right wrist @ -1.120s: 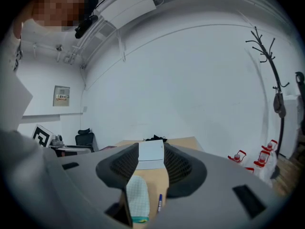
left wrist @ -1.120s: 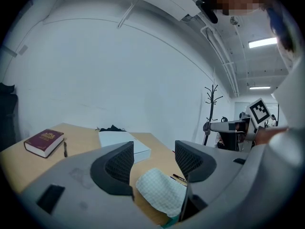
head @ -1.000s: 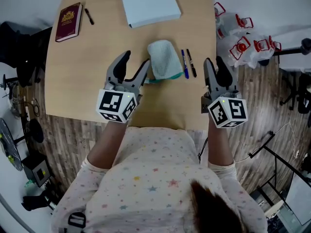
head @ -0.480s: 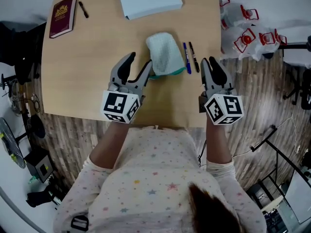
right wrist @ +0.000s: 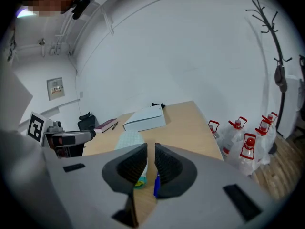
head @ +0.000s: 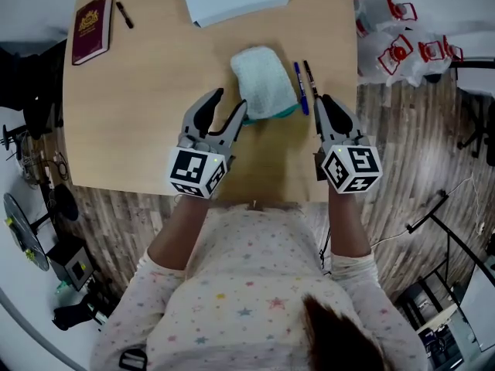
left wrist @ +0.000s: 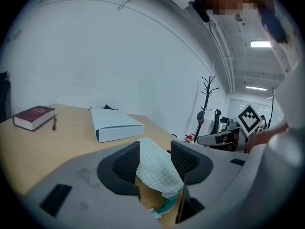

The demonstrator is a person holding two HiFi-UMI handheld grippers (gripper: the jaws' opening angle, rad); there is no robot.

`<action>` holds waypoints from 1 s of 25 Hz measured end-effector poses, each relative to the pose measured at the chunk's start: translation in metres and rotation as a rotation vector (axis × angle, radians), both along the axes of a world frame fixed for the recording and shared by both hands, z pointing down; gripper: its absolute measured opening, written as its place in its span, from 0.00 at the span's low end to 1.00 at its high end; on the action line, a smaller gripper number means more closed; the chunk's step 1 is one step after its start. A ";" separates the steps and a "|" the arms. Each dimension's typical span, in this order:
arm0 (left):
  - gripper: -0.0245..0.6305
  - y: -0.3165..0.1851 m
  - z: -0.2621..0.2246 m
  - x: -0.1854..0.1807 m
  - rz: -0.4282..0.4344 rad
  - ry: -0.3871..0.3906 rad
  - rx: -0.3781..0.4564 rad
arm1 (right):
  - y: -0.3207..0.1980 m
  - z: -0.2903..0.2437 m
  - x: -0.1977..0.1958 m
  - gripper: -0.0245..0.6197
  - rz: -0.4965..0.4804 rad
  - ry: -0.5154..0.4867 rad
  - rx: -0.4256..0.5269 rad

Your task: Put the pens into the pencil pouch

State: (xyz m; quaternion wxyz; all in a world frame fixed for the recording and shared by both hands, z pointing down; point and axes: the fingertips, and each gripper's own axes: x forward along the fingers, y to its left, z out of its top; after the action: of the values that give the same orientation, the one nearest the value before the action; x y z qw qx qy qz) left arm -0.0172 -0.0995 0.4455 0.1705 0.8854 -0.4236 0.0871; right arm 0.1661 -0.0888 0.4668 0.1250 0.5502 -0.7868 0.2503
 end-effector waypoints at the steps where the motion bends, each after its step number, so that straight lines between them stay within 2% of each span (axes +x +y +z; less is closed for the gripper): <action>1: 0.35 0.000 0.003 0.001 0.006 -0.001 -0.006 | 0.000 0.005 -0.001 0.12 0.001 0.001 -0.011; 13: 0.34 0.007 0.036 0.010 0.058 -0.036 -0.047 | 0.010 0.071 -0.005 0.14 -0.004 0.070 -0.175; 25: 0.33 0.007 0.056 0.002 0.061 -0.052 -0.090 | 0.019 0.096 -0.008 0.18 -0.010 0.139 -0.244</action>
State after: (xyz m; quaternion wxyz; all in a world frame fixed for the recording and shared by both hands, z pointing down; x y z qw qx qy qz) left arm -0.0157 -0.0928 0.5015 0.1964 0.8866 -0.3966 0.1343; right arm 0.1580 -0.0702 0.5628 0.2463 0.5432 -0.7426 0.3047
